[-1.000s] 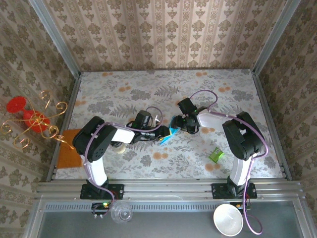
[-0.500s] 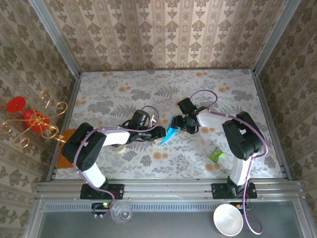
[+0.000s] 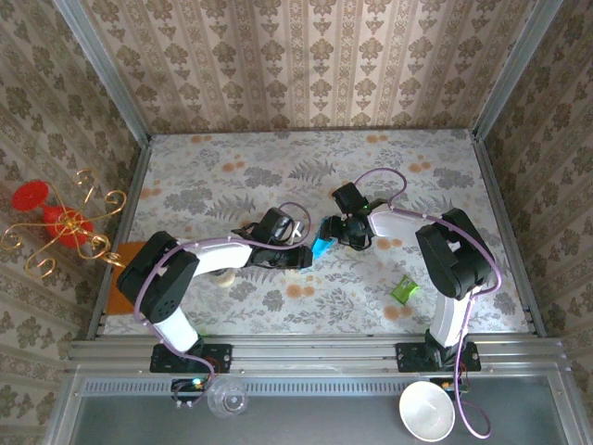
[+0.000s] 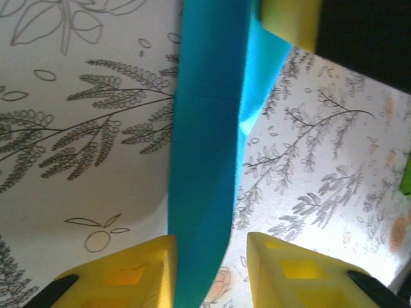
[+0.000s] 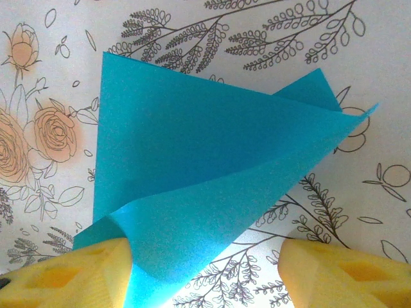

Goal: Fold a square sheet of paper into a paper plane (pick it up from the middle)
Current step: Fold the wing for the fifth time at the center of the table.

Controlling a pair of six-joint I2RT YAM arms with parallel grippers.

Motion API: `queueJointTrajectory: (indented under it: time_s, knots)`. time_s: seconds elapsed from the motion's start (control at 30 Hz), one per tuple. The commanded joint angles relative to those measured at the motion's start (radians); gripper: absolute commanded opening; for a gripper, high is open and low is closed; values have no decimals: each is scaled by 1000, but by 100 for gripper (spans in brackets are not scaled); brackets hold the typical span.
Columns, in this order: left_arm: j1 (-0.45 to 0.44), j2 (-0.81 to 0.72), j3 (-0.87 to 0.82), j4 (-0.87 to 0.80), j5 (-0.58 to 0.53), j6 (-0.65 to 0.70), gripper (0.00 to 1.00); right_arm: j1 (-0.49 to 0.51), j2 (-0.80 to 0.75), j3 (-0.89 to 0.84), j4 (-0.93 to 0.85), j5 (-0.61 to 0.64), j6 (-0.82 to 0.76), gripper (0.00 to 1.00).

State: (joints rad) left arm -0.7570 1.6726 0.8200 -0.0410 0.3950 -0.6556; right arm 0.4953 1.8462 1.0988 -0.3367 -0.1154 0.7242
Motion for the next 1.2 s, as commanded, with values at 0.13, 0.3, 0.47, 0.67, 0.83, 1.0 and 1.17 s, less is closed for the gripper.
queueJointTrajectory:
  time_s: [0.13, 0.3, 0.47, 0.67, 0.83, 1.0, 1.17]
  knots:
    - [6, 35, 18, -38, -28, 19, 29, -1, 99, -39, 6, 28, -19, 67]
    - [15, 51, 9, -20, -16, 6, 25, -1, 102, -39, 7, 28, -19, 67]
    - [22, 55, -4, -8, -12, -4, 22, -1, 106, -37, 5, 26, -19, 67]
    - [27, 27, -1, -2, 10, -3, 23, -1, 111, -35, 4, 25, -19, 67]
    - [29, -11, 16, -14, 11, 5, 33, -1, 110, -36, 4, 25, -19, 67]
    - [36, -16, 24, -23, 0, 7, 35, -1, 111, -37, 5, 23, -19, 67]
    - [38, 12, 41, -18, 16, 4, 35, -1, 113, -39, 7, 23, -19, 66]
